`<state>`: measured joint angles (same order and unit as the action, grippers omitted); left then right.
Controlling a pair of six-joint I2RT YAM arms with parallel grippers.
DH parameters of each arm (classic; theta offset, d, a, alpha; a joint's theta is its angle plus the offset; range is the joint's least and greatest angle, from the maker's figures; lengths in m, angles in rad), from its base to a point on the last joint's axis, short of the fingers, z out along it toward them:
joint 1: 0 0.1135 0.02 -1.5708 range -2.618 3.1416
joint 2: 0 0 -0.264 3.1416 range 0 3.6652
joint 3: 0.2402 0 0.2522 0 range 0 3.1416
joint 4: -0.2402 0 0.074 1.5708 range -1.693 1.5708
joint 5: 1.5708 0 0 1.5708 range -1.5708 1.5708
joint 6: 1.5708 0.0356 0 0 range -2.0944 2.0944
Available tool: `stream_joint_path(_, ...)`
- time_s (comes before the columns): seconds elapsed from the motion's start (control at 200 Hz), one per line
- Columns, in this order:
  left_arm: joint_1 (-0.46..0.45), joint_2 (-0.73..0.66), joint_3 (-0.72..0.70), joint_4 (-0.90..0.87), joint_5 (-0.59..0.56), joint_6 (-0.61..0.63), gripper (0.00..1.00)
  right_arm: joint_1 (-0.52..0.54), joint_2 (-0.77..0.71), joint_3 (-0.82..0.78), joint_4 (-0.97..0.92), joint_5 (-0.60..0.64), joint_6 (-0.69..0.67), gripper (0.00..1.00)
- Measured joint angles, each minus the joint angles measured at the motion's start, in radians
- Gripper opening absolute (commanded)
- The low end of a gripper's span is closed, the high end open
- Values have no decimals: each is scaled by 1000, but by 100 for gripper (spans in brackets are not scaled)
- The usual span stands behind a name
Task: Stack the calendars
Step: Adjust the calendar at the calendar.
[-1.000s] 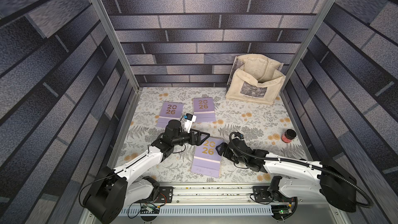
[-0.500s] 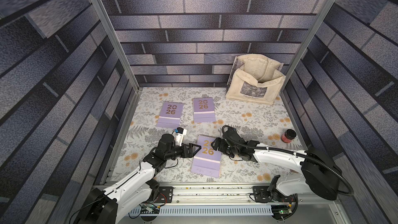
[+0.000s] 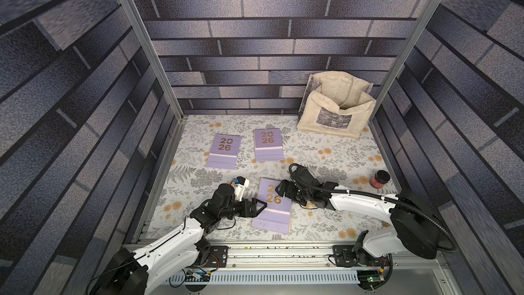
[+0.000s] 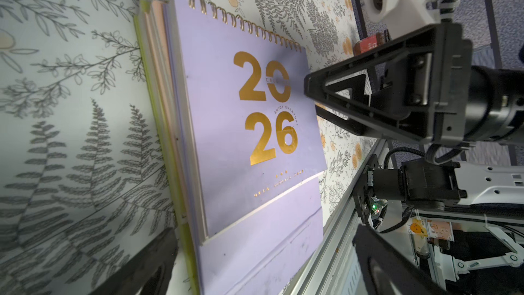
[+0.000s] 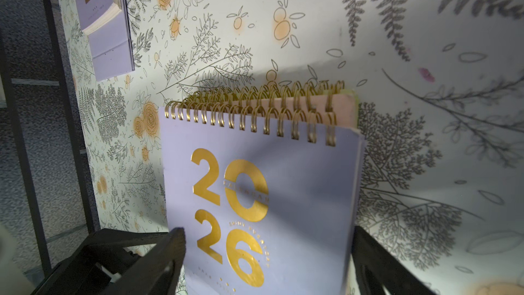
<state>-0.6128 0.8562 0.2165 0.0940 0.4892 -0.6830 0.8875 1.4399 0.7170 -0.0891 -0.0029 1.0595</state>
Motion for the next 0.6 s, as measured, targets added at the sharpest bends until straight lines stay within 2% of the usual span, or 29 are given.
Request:
stream_joint_path(0.301, -8, -16, -24, -32, -19, -7, 100, 0, 19, 13, -12, -7, -6, 92)
stream_joint_path(0.601, -37, 25, -24, -31, -19, -7, 100, -3, 19, 15, -13, -7, -6, 93)
